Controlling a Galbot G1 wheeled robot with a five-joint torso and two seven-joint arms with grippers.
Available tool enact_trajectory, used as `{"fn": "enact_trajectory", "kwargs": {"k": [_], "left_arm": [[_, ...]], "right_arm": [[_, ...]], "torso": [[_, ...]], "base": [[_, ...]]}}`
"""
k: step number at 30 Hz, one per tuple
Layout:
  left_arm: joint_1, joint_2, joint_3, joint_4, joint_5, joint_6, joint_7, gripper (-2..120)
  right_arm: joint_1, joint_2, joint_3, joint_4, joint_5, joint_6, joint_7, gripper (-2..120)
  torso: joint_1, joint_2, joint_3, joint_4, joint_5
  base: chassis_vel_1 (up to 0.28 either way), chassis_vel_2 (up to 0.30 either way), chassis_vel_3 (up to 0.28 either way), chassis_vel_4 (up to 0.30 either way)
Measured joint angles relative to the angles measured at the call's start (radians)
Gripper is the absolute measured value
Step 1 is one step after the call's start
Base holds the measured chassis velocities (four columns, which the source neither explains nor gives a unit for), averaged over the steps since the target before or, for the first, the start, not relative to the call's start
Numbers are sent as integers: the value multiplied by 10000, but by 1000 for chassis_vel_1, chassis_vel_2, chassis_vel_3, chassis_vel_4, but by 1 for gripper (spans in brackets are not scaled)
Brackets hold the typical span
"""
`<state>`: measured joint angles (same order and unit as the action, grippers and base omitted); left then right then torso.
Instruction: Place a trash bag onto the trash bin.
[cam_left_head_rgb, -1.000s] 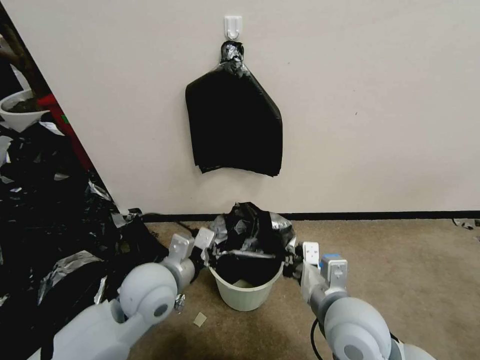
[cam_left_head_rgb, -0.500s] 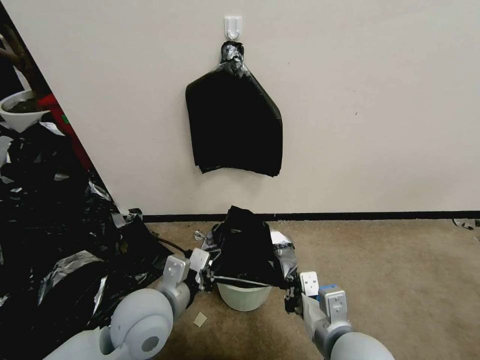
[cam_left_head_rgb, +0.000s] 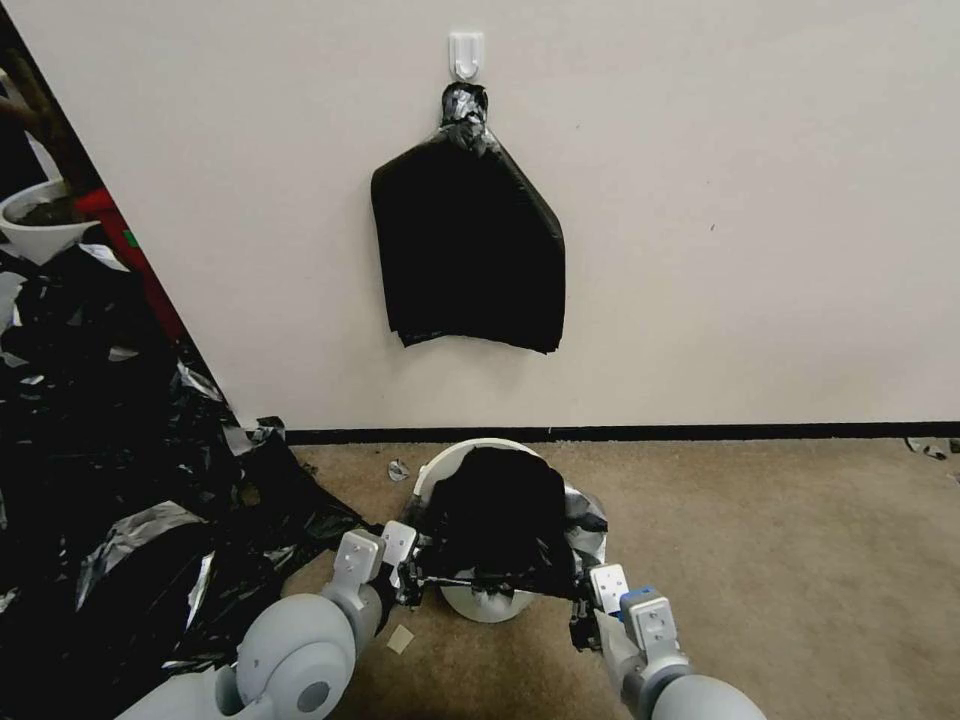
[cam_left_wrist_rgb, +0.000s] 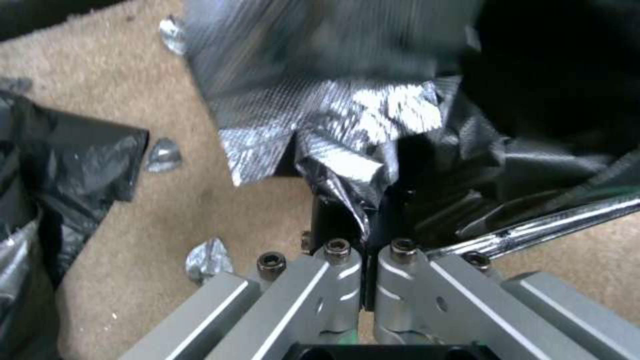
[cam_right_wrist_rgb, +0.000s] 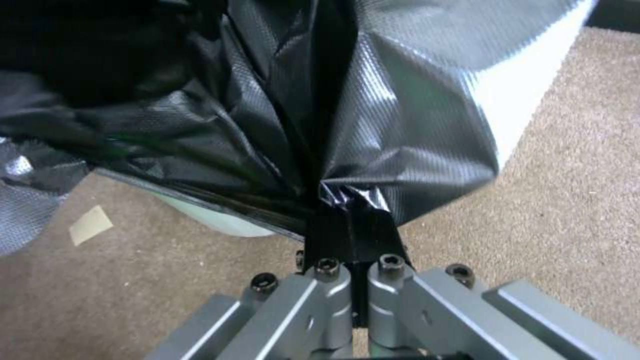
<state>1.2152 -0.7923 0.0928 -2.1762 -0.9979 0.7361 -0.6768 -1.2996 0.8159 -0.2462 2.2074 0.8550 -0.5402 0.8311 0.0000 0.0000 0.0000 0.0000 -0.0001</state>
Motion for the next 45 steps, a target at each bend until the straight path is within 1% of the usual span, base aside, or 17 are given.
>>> {"fn": "enact_trajectory", "kwargs": {"k": [9,13,22,24,25,28,29,31,32,33,35,36,37,40,41,43,45], "left_arm": [[-283,-505,236,993,52,-6,-27,0],[-479,-824,289,1470,64,-7,-38,0],[-431,-1002,119,1590,65,-7,-47,0],[-323,-919,-35,1438,12,-7,-105,0],[-323,-919,-35,1438,12,-7,-105,0],[-59,-412,-400,814,-360,-7,6,15],[-59,-412,-400,814,-360,-7,6,15],[112,8,-633,460,-405,-7,346,25],[172,137,-708,349,-407,-7,447,27],[289,384,-834,124,-407,-7,593,35],[323,448,-859,59,-405,-7,618,36],[460,643,-970,-175,-395,-7,658,42],[460,643,-970,-175,-395,-7,658,42],[1028,994,-1405,-933,-378,-7,461,61],[1028,994,-1405,-933,-378,-7,461,61],[1311,1096,-1528,-1136,-380,-6,312,69],[1418,1114,-1576,-1194,-381,-6,284,72]], "right_arm": [[426,457,-165,-877,-328,-50,-397,0],[635,791,-196,-1551,-647,-51,-731,0],[510,914,180,-1795,-867,-37,-1275,0],[297,848,331,-1510,-819,-36,-1348,7],[297,848,331,-1510,-819,-36,-1348,7],[-358,422,627,-605,-772,-52,-1507,24],[-358,422,627,-605,-772,-52,-1507,24],[-911,126,832,-24,-777,-39,-1533,34],[-1063,56,902,140,-784,-27,-1537,35],[-1437,-111,1113,518,-801,29,-1533,43],[-1546,-157,1183,623,-808,52,-1528,45],[-1922,-321,1447,981,-832,136,-1512,52],[-1922,-321,1447,981,-832,136,-1512,52],[-2947,-675,2138,1971,-937,321,-1415,68],[-2947,-675,2138,1971,-937,321,-1415,68],[-3176,-684,2271,2191,-1064,396,-1362,76],[-3223,-679,2312,2264,-1114,422,-1345,80]], "torso": [[0,0,0,0,0],[0,0,0,0,1],[0,-1,0,0,1],[0,-1,0,0,0],[0,-1,0,0,0],[0,0,0,1,0],[0,0,0,1,0],[0,0,0,1,2],[0,0,0,0,0],[0,0,0,0,1],[0,0,0,1,2],[0,-1,0,0,2],[0,-1,0,0,2],[0,0,-1,0,-1],[0,0,-1,0,-1],[0,0,-1,-1,2],[0,0,-1,-2,1]], "base": [[0,0,0,0],[0,0,0,0],[0,0,0,0],[0,0,0,0],[0,0,0,0],[0,0,0,0],[0,0,0,0],[0,0,0,0],[0,0,0,0],[0,0,0,0],[0,0,0,0],[0,0,0,0],[0,0,0,0],[0,0,0,0],[0,0,0,0],[0,0,0,0],[0,0,0,0]]}}
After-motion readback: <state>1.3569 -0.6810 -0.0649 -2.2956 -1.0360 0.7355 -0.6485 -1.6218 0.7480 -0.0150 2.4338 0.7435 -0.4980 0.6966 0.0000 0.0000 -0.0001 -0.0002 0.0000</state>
